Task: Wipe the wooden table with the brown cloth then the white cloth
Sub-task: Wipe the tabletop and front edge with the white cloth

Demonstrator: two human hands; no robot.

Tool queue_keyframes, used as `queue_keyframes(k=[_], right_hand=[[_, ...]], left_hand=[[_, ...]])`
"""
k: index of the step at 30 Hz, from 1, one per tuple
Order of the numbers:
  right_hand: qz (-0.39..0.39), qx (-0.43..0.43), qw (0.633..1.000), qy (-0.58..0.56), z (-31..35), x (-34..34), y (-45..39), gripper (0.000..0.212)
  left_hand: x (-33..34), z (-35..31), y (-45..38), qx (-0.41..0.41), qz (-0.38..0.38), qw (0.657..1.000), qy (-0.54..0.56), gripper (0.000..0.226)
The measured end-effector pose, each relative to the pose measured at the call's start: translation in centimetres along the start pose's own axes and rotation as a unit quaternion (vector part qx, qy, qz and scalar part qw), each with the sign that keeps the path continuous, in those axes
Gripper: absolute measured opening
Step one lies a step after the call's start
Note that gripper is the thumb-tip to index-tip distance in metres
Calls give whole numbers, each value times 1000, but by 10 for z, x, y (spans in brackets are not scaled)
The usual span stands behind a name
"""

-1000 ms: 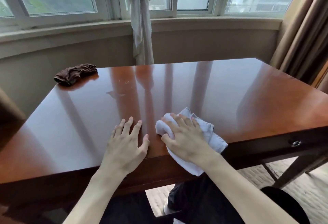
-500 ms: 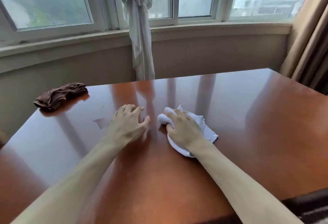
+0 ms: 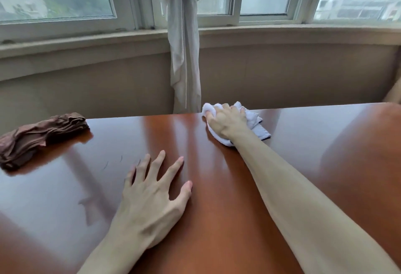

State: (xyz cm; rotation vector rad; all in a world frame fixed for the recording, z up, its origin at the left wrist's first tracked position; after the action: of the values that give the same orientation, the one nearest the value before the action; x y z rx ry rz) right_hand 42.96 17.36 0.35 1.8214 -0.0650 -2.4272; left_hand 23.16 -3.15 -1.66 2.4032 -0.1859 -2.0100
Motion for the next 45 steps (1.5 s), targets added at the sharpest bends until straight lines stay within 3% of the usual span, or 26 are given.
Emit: queue_keyframes(k=[3,6,8,10,13,17,24,30,33,36,39,45], right_hand=[[6,-35,999,-11,5,9,25,41],[58,-69,996,0,13,21,74,46],[76,-99,992,5,18,24,116,36],[51,-127,991,4,21,27,167,31],[-19,-154,988,-2,24,35,250,41],[-18,-154,988,1,27,45,313,51],[-2,-70,997,12,22,37,201,56],[25,-167,986,-2,109,43,89,46],[39,-146,988,11,87,28,33,42],[20,-52,998,10,26,6,-3,57],[7,-10,1000,5,-9,-1,6,55],[25,-53,998,-11,-10,20,135,67]], left_hand=[[0,1,1,0,12,1000,10,79],[1,0,1,4,26,1000,16,81],[1,0,1,4,33,999,12,82],[0,0,1,6,39,999,10,76],[-1,-3,5,13,45,999,10,66],[-2,-3,6,17,49,999,17,66],[-1,-3,4,24,23,999,27,67],[-3,5,0,-16,-28,997,64,97],[-1,4,-2,-16,-18,999,29,86],[-1,4,-4,-19,-11,1000,17,82],[-1,4,-3,-19,1,1000,12,81],[-2,1,-2,-12,22,1000,9,71]])
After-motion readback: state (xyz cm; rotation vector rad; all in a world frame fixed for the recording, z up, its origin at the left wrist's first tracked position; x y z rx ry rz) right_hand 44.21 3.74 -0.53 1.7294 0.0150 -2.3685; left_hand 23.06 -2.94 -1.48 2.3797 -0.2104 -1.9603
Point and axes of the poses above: each hand's wrist, its own y-axis away from the middle knuckle, its own x-axis out of the palm, z = x × y, the point moved 6 cm from there along -y, towards the middle knuckle, and after that the axes turned 11 degrees about z, right-handed, at the moved point
